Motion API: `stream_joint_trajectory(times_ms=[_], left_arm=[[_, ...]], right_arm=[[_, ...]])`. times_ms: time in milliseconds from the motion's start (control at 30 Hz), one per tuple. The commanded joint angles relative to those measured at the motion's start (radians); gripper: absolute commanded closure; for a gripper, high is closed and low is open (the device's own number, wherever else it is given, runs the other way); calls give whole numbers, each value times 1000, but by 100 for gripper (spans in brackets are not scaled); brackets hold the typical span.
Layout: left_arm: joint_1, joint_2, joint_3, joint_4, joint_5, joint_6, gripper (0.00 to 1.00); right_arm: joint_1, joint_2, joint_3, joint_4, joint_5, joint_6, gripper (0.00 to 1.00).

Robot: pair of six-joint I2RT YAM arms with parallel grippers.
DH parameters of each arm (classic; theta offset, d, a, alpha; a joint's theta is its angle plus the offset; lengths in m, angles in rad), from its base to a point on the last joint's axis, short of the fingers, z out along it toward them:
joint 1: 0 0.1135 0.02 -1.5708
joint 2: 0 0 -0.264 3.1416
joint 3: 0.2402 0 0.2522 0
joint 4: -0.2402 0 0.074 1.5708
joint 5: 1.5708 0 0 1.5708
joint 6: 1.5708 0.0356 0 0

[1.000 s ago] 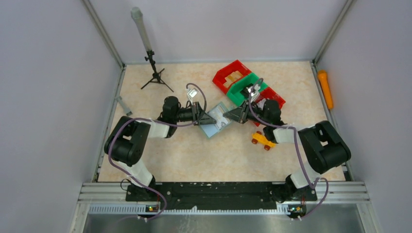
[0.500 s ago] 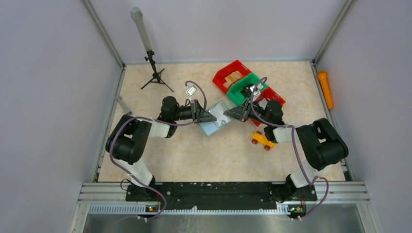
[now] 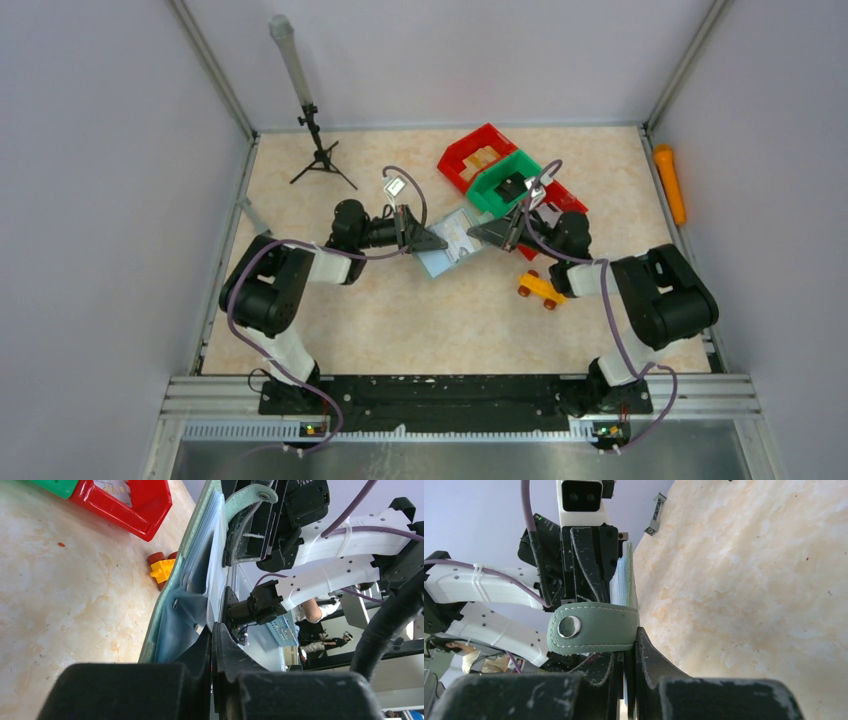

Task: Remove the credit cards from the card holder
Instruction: Remove the credit card from the card holder.

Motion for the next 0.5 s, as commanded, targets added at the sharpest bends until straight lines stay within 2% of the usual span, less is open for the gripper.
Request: stream_joint_trajectory(times_ms=[0,433,467], left_arm=[[5,-3,3,38,17,16,100],[9,-3,5,8,8,31,100],[10,-3,4,10,10,31,96]], right_arm=[[-26,9,-7,100,2,20,100],[-39,15,-15,142,-8,48,100],[-38,20,-13,150,-11,55,100]])
